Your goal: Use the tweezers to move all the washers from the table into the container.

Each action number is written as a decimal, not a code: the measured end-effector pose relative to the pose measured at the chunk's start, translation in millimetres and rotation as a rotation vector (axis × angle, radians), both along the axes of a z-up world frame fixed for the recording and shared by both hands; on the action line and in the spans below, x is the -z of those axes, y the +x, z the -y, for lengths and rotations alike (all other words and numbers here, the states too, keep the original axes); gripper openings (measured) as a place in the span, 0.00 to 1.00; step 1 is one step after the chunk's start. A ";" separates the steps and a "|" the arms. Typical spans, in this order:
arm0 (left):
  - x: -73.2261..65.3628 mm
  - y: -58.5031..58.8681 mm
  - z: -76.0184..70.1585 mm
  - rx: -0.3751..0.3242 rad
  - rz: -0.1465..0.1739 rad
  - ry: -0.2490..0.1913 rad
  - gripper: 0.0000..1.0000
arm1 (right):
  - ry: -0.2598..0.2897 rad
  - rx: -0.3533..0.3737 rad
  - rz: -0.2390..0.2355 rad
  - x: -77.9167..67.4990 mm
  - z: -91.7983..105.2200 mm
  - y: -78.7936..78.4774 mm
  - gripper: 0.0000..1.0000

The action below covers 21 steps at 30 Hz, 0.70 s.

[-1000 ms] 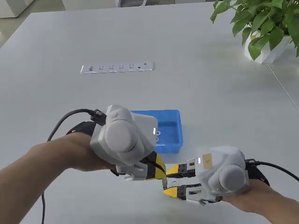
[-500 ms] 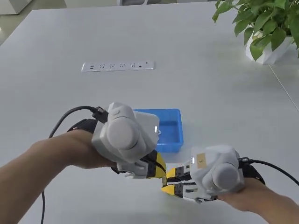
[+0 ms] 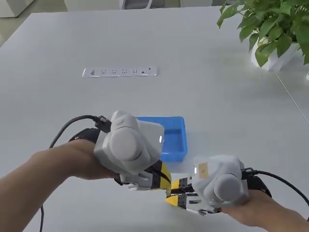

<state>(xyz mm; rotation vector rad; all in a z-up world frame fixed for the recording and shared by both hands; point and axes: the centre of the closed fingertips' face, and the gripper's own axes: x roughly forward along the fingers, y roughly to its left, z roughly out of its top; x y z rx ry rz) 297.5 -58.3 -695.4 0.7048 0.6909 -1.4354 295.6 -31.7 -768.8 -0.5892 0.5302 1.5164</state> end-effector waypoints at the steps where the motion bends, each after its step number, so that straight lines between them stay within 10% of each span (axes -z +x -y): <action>1: 0.1 -0.4 -0.2 0.001 0.000 -0.001 0.04 | 0.002 0.002 -0.002 0.2 -0.2 -0.2 0.06; 21: 0.2 3.5 -23.3 -0.110 -0.013 -0.049 0.20 | -0.004 0.003 0.000 0.2 1.8 -1.1 0.05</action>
